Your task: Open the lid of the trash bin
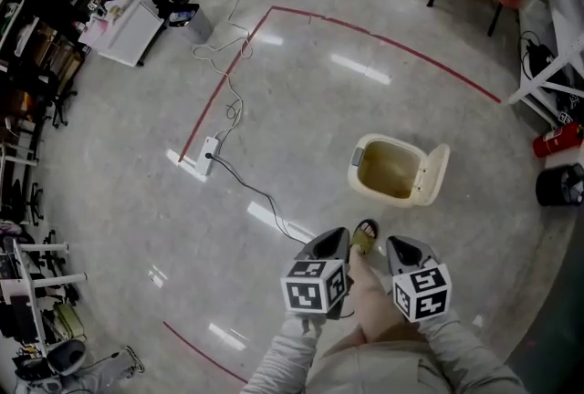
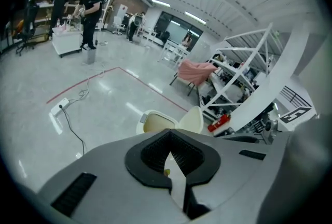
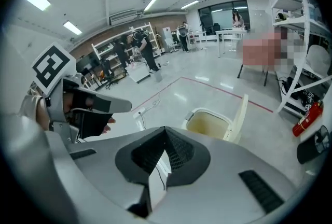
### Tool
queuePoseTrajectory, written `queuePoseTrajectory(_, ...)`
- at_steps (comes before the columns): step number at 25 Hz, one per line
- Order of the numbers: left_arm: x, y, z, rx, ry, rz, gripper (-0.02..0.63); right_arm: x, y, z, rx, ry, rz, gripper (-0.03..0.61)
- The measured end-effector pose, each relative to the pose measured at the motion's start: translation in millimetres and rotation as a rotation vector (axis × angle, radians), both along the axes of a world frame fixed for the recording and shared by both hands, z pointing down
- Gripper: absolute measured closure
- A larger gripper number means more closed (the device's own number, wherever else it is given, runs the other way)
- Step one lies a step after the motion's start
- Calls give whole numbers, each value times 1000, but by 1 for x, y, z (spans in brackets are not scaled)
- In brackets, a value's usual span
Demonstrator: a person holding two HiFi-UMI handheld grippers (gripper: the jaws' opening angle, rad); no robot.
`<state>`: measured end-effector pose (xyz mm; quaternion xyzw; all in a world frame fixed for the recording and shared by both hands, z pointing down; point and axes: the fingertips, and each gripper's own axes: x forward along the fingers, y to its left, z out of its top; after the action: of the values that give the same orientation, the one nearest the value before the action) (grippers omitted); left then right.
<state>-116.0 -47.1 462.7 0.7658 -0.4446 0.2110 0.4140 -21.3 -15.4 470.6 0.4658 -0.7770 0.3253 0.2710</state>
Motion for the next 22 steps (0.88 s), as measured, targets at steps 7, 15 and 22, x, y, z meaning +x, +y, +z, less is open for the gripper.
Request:
queuePoseTrajectory(7,-1,35,-40,67,9,-19,607,-6,21,-38,45,-39,-59,580)
queuePoseTrajectory(15,-3,56,-78,137,8,-18,607,-15,50,-72,84,-67,-114,581)
queuePoseTrajectory(22,-3,69,-89,163,14,-2,607,-18,61,-87,134,-56,-123,581)
